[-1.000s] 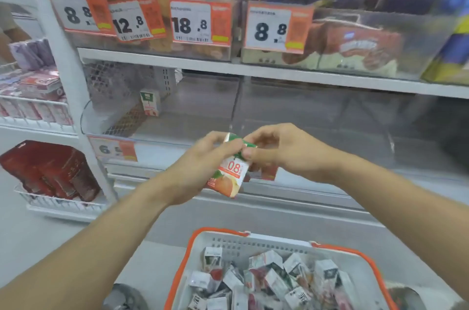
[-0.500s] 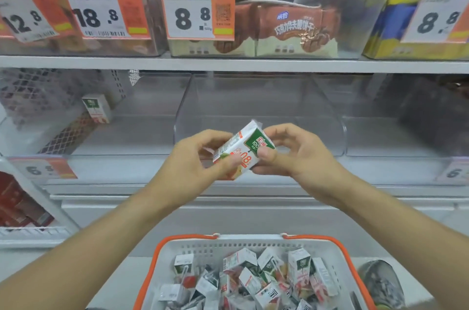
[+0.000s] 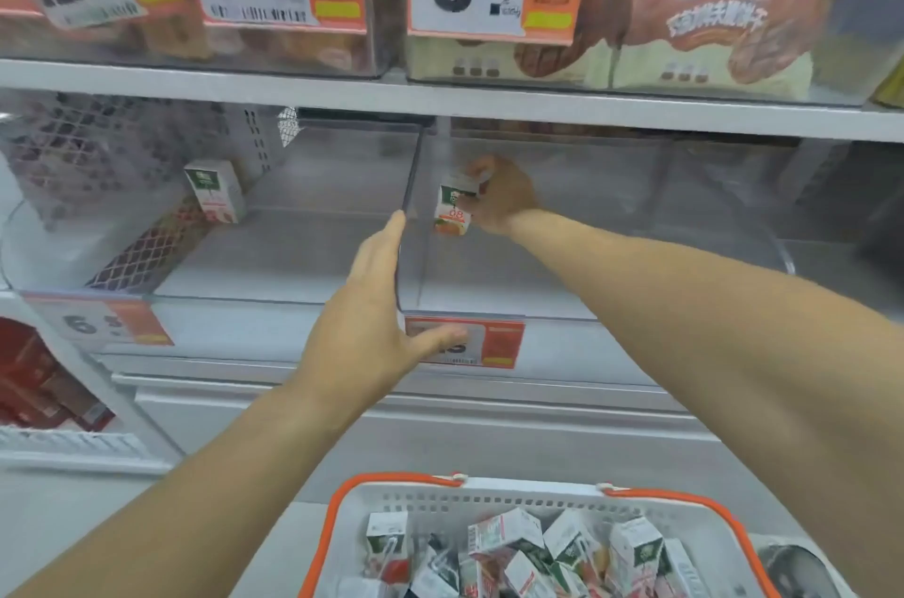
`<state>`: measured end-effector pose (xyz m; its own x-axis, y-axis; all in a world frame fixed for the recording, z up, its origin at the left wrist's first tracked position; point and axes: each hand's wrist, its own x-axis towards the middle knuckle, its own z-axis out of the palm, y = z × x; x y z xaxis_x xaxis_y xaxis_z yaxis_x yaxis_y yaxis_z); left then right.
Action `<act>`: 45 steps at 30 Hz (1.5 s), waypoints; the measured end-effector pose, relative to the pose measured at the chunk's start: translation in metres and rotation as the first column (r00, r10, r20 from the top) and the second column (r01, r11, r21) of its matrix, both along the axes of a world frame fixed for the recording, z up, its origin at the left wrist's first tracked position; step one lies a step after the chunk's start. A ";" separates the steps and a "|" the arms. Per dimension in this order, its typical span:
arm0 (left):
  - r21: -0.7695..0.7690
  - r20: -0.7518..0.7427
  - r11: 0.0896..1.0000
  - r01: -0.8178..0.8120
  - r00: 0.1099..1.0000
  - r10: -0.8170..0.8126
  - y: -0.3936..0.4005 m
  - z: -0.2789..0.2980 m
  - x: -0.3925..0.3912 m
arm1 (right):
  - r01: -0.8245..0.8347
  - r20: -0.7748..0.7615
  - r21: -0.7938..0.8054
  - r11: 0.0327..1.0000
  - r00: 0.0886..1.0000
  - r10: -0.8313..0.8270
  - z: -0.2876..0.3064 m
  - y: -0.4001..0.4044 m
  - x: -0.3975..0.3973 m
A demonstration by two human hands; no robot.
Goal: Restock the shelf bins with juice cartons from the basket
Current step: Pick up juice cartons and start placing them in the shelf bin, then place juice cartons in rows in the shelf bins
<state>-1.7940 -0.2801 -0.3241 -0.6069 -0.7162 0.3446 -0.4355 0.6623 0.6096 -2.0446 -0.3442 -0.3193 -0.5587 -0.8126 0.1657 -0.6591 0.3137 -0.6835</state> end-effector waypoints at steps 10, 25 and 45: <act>-0.049 0.023 0.999 0.019 1.000 -0.018 -0.008 0.002 0.001 | 0.022 0.026 0.039 0.999 0.999 -0.023 0.005 -0.004 0.010; 0.156 0.448 0.906 0.395 0.789 -0.421 0.099 -0.041 0.001 | -0.515 0.253 0.703 0.491 0.826 0.503 -0.058 0.291 0.086; 0.653 0.622 0.713 -0.256 0.718 -0.312 0.102 -0.163 0.047 | -0.342 0.217 0.940 0.012 0.622 0.752 -0.152 0.266 0.114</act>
